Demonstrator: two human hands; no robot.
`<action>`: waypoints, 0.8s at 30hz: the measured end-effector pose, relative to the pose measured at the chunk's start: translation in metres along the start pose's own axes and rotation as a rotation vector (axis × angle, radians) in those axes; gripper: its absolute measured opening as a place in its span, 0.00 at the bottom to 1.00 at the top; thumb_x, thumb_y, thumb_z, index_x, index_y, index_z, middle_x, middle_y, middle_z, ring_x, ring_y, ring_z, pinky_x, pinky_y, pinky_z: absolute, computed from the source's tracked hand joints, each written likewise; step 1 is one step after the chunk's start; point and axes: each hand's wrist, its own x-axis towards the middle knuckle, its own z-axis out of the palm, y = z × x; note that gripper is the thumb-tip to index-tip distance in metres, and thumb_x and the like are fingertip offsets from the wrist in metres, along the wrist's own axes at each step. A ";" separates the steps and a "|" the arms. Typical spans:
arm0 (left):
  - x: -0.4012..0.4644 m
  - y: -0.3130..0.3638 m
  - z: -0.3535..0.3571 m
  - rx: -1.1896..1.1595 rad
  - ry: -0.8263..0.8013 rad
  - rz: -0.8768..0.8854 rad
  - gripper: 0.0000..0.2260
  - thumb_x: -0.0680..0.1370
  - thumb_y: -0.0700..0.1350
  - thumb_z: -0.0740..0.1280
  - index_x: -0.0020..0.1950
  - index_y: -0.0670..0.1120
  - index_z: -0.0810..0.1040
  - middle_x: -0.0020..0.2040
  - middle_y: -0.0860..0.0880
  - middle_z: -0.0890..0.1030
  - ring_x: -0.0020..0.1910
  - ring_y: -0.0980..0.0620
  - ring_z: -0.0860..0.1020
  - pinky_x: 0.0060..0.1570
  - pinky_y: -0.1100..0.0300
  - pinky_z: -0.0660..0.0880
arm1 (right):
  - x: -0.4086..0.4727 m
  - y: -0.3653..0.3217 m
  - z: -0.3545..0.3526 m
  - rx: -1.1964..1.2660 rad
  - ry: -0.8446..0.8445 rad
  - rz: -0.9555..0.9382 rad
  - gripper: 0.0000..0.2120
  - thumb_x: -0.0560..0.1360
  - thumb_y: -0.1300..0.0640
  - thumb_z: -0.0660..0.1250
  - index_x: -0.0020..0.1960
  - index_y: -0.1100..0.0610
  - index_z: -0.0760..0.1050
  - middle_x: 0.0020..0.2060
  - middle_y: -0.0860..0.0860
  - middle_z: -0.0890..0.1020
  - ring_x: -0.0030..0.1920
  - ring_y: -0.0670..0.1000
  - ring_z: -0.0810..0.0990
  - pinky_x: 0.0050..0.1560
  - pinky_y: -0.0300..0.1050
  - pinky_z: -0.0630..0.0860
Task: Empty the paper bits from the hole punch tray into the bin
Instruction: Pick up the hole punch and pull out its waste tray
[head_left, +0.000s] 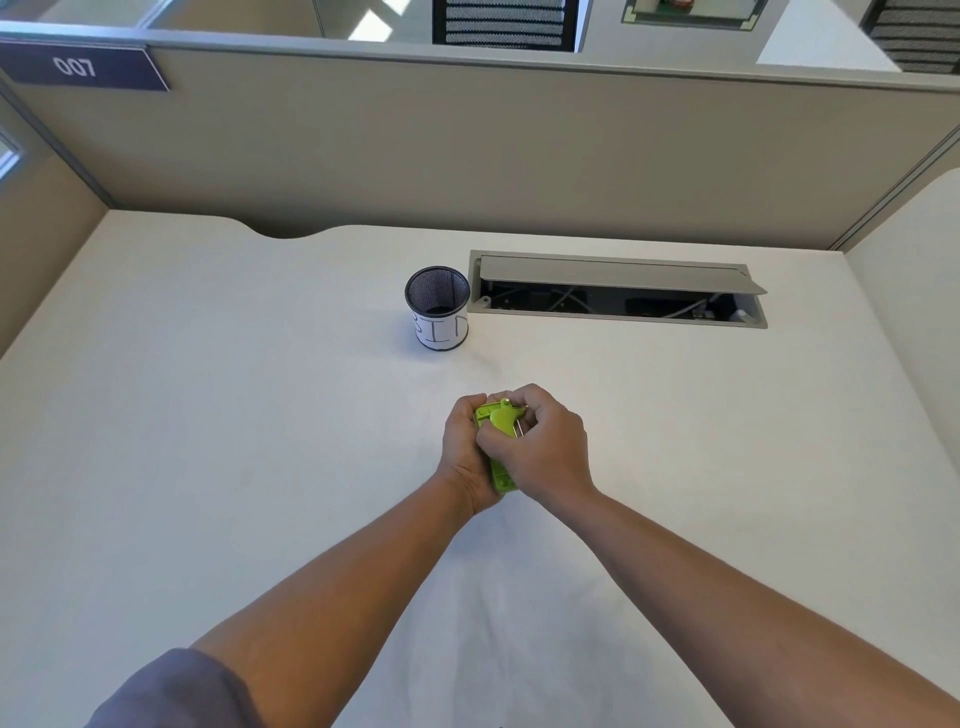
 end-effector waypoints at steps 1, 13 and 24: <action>0.000 0.000 0.001 0.009 -0.007 0.003 0.10 0.66 0.53 0.65 0.39 0.47 0.78 0.36 0.48 0.81 0.34 0.49 0.81 0.35 0.60 0.78 | -0.001 0.000 0.000 0.008 0.004 -0.006 0.13 0.58 0.43 0.70 0.42 0.38 0.76 0.29 0.31 0.78 0.33 0.38 0.77 0.28 0.27 0.65; -0.003 -0.002 0.002 -0.041 0.018 0.004 0.14 0.73 0.54 0.60 0.39 0.47 0.78 0.35 0.48 0.81 0.33 0.48 0.82 0.34 0.61 0.78 | -0.001 0.002 -0.001 0.007 0.016 -0.047 0.13 0.58 0.44 0.70 0.42 0.43 0.77 0.28 0.34 0.78 0.31 0.40 0.77 0.29 0.31 0.67; -0.005 0.001 0.005 -0.041 0.021 0.004 0.11 0.69 0.53 0.62 0.40 0.47 0.77 0.36 0.47 0.81 0.34 0.48 0.82 0.34 0.61 0.78 | 0.000 -0.001 -0.002 0.011 0.023 -0.067 0.15 0.57 0.44 0.70 0.43 0.45 0.79 0.29 0.35 0.79 0.32 0.42 0.78 0.32 0.37 0.72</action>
